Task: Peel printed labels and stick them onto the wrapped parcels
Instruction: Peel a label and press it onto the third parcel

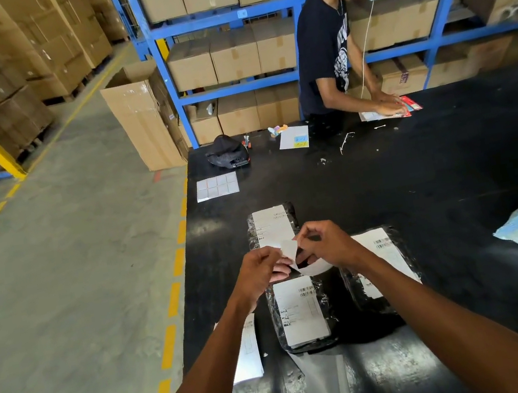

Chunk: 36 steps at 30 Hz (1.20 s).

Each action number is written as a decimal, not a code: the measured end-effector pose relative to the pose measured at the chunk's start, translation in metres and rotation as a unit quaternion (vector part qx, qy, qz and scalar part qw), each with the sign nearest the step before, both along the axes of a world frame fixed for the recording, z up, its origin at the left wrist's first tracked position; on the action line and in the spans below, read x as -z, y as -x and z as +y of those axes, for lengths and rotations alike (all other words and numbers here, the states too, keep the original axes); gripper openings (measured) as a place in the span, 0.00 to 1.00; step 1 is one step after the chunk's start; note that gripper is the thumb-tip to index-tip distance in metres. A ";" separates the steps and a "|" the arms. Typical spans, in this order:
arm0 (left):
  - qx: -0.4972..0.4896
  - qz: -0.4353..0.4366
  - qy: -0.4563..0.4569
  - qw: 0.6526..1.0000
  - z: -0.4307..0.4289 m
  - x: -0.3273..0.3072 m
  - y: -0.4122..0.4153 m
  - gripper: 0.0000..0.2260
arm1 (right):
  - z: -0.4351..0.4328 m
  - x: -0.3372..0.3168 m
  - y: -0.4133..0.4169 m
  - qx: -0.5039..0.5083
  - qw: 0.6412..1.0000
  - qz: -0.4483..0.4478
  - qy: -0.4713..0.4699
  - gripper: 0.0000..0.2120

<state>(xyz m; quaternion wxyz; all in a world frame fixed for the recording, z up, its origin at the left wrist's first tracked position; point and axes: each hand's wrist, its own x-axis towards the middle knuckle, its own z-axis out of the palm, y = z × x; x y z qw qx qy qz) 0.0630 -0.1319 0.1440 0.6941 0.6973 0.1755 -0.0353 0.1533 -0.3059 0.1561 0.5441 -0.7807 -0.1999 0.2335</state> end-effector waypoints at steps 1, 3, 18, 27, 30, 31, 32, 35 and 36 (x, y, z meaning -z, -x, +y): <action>-0.008 0.001 0.014 1.000 -0.001 0.000 0.000 0.12 | 0.001 0.000 -0.001 0.014 1.000 -0.002 -0.006 0.06; -0.024 0.004 0.036 0.999 -0.004 0.002 0.000 0.11 | 0.003 0.001 -0.002 0.033 0.999 -0.008 -0.018 0.05; -0.111 -0.110 -0.060 0.986 -0.003 0.006 -0.001 0.08 | 0.000 0.014 -0.006 -0.101 0.987 -0.070 0.106 0.21; -0.051 -0.191 -0.201 0.959 -0.016 0.012 -0.003 0.08 | 0.019 0.027 0.026 -0.040 0.983 -0.080 0.158 0.12; -0.076 -0.180 -0.185 0.963 -0.017 0.013 0.000 0.08 | 0.015 0.046 0.025 -0.032 0.990 0.018 0.139 0.13; -0.109 -0.158 -0.157 0.969 -0.016 0.014 0.002 0.09 | 0.013 0.052 0.025 -0.037 0.991 0.044 0.122 0.13; -0.137 -0.124 -0.116 0.976 -0.014 0.016 0.004 0.12 | 0.011 0.056 0.026 -0.045 0.991 0.072 0.100 0.14; -0.108 -0.009 0.017 0.994 0.000 0.037 0.012 0.20 | 0.009 0.065 0.031 -0.056 0.984 0.167 0.034 0.14; -0.083 0.020 0.025 0.996 0.006 0.051 0.015 0.21 | 0.009 0.067 0.033 -0.055 0.980 0.188 0.025 0.13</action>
